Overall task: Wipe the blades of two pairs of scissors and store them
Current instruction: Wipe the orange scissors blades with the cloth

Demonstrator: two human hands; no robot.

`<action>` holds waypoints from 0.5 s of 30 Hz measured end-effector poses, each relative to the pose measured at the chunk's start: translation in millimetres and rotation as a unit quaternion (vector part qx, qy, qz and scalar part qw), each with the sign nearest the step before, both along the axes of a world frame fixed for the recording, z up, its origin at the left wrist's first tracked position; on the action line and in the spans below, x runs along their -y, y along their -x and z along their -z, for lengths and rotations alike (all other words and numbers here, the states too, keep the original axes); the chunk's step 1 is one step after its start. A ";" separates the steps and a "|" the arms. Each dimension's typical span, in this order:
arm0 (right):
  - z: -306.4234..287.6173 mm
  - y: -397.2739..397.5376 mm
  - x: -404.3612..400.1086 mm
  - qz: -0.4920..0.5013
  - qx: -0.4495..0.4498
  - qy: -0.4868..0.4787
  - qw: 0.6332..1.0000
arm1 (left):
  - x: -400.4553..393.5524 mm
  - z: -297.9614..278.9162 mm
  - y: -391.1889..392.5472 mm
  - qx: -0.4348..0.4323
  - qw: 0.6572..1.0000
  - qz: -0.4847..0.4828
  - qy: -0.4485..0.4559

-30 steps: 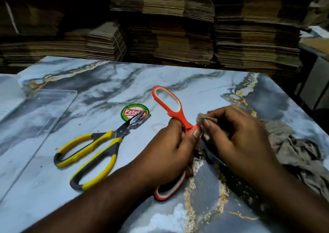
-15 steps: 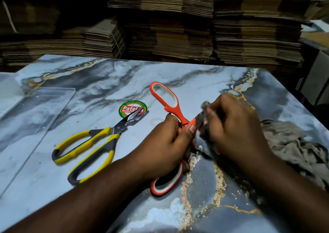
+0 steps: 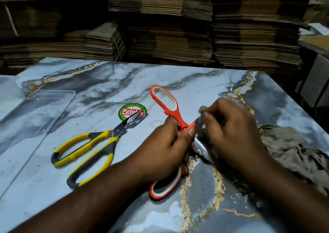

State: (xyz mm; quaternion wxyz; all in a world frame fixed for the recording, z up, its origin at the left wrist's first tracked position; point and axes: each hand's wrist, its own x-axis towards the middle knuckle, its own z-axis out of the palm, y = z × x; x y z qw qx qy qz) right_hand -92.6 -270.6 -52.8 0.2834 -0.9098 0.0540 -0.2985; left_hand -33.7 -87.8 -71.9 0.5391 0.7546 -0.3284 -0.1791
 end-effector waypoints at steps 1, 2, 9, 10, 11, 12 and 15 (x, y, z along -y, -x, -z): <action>-2.4 -6.8 11.9 0.023 -0.003 -0.048 0.999 | 0.3 -0.9 0.3 -0.002 1.000 0.002 -0.003; -6.9 -10.3 22.4 0.039 0.000 -0.102 0.994 | 0.8 -1.7 1.1 0.006 1.000 -0.002 -0.008; -17.9 11.9 40.0 0.028 0.097 -0.182 0.978 | 0.9 -3.0 6.0 -0.012 1.000 -0.009 0.019; -17.3 13.4 37.6 0.012 0.090 -0.194 0.977 | 0.6 -4.3 6.4 -0.019 1.000 -0.006 0.022; -16.3 14.7 32.7 -0.009 0.073 -0.201 0.977 | 0.5 -5.1 6.9 -0.021 0.999 -0.006 0.024; -15.2 16.3 24.8 -0.033 0.049 -0.201 0.978 | 0.6 -5.4 6.9 -0.019 0.999 -0.008 0.024; -11.5 20.0 1.9 -0.041 0.002 -0.068 0.997 | 1.5 -3.9 6.1 -0.006 1.000 -0.017 0.021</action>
